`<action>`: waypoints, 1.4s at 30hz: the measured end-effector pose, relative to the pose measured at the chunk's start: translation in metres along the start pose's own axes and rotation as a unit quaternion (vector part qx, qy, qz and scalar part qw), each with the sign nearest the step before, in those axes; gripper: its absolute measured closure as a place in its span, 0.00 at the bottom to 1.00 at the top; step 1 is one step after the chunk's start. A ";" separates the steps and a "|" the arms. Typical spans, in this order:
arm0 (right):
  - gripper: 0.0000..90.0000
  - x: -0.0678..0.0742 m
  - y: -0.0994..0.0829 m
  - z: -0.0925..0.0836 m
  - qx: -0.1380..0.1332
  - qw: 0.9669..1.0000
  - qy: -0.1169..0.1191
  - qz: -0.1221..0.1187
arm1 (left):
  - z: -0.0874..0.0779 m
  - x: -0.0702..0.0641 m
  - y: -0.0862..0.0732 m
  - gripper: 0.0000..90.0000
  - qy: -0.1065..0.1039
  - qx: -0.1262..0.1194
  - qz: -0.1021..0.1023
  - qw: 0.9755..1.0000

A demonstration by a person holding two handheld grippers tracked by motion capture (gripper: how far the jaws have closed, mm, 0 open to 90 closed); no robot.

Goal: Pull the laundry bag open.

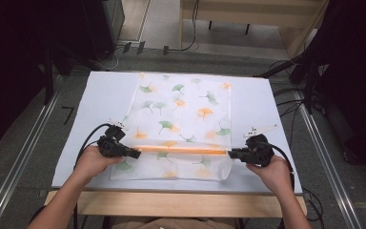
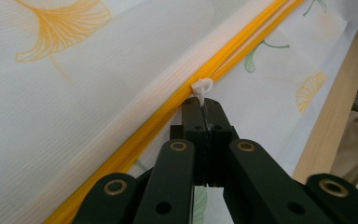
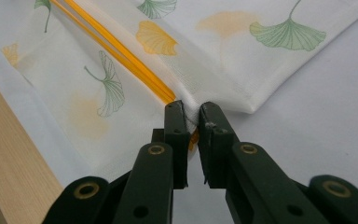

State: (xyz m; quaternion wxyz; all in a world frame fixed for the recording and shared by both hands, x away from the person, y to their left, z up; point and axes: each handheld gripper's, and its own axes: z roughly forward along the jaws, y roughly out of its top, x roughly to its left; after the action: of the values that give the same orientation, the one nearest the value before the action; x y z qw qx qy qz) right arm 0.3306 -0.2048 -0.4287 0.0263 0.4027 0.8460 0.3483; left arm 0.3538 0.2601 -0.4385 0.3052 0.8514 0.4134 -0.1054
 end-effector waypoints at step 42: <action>0.93 -0.001 -0.001 0.001 0.004 1.000 0.001 -0.001 | -0.022 0.017 -0.017 1.00 0.008 -0.004 -0.020 1.000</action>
State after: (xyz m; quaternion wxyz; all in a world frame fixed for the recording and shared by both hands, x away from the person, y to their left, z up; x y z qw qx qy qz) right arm 0.3315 -0.2052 -0.4303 0.0239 0.4020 0.8475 0.3457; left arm 0.3500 0.2921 -0.4361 0.3030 0.8425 0.4334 -0.1026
